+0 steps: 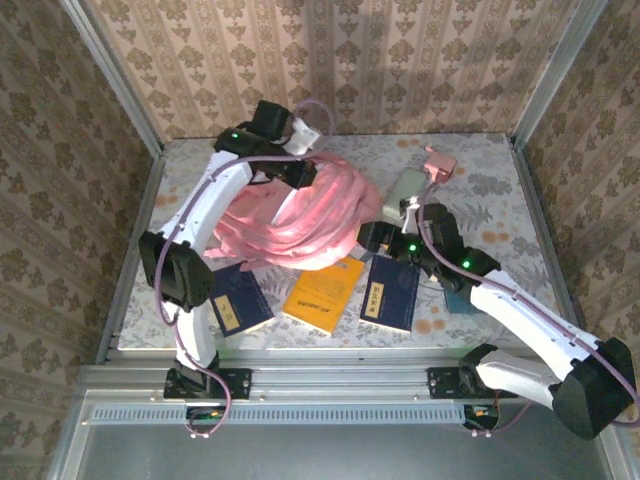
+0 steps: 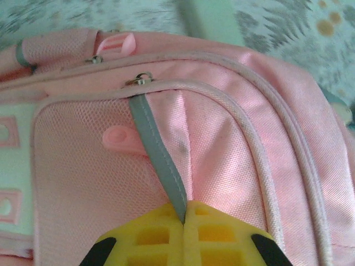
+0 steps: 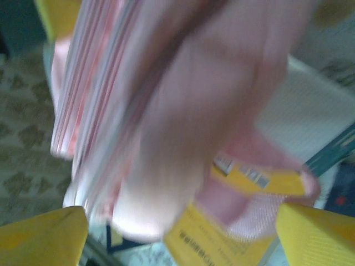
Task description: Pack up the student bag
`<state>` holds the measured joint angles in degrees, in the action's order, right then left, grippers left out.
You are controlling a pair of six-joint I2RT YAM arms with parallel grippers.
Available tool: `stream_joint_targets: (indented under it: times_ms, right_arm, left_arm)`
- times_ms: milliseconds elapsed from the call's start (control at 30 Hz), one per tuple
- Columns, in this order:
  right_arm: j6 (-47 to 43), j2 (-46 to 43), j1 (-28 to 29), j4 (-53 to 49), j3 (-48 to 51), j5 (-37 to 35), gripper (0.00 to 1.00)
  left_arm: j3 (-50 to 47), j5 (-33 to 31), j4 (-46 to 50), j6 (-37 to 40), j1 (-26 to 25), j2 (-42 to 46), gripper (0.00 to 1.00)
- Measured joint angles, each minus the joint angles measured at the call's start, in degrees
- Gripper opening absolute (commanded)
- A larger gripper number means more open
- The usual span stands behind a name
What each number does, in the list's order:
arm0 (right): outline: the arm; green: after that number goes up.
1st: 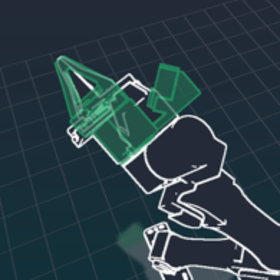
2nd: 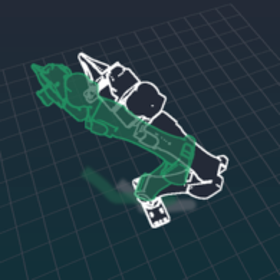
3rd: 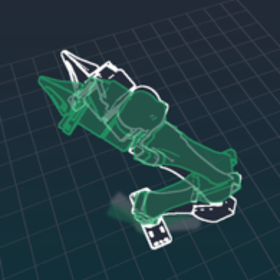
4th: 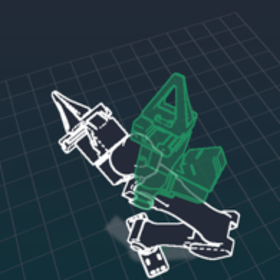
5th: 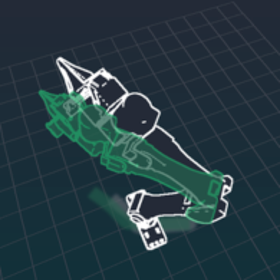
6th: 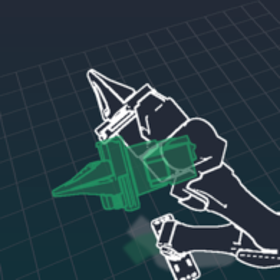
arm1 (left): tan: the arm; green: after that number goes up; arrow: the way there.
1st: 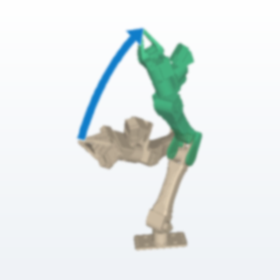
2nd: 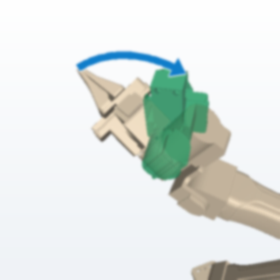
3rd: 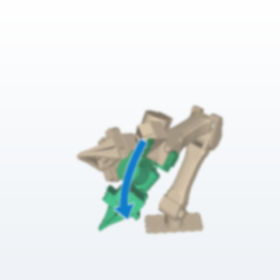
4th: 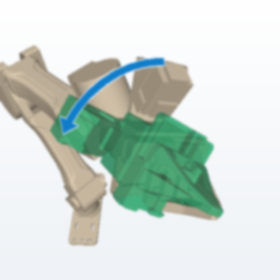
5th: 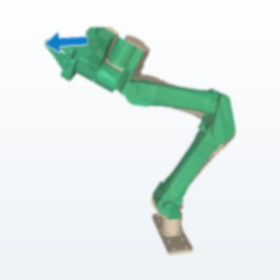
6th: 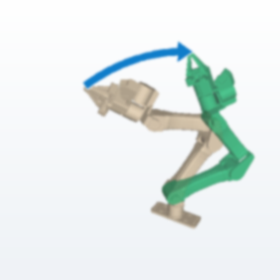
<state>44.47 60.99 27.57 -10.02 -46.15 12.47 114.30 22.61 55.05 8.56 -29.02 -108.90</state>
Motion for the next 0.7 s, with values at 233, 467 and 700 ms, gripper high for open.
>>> stream_joint_targets:
  times_ms: [233, 467, 700]
  right_arm:
    - [-1.01, 3.45, -5.27, -3.5, -2.54, -5.6, 0.39]
    - [-0.15, 12.83, 4.07, 0.76, -2.36, -4.79, 0.28]
    - [-1.7, 24.96, 17.16, 7.67, -7.39, 0.68, 0.58]
  left_arm:
    - [-5.64, -2.19, -1.53, 14.21, -4.7, 2.89, 0.0]
    - [-11.26, -3.54, -5.35, 21.53, -5.09, 8.09, 0.0]
    - [-19.63, -4.87, -9.42, 26.67, -3.89, 12.85, 0.0]
